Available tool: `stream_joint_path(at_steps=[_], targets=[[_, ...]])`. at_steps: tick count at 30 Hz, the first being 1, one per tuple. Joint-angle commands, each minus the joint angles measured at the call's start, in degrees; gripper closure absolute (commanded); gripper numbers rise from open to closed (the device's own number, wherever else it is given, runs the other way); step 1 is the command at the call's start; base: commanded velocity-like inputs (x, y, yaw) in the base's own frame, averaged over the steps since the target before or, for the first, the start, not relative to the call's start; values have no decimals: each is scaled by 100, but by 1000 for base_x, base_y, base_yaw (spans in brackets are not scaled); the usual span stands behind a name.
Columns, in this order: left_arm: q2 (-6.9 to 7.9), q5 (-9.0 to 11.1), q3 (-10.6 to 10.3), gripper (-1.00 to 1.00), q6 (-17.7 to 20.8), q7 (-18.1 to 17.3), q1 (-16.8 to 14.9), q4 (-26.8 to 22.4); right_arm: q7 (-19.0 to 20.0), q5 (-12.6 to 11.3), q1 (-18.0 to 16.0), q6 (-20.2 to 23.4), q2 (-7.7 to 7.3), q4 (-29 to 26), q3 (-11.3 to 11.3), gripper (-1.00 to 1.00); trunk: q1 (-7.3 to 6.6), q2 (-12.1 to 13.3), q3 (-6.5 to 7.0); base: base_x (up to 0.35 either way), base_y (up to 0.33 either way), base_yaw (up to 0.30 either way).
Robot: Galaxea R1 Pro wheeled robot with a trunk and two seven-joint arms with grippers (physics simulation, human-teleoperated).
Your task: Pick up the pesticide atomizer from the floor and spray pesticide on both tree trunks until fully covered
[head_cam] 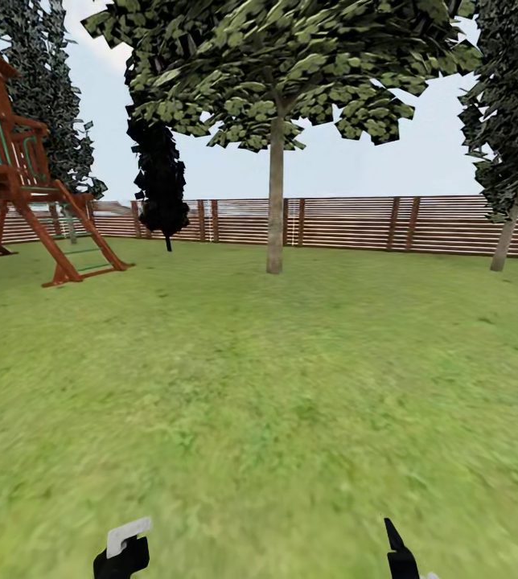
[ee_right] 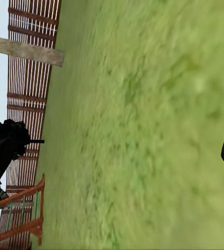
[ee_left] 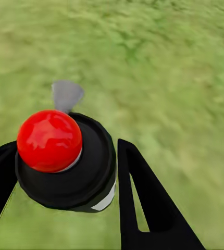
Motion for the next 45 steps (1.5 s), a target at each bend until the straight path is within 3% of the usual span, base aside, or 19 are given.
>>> stream_joint_path(at_steps=[1,45], targets=[[1,-1,-2,100,0,2,0,0,0,0,0,0,0,0,1,-100,0,0,0,322,118,0],[4,-1,1,100,0,2,0,0,0,0,2,0,0,2,2,-100,0,0,0,323,118,0]])
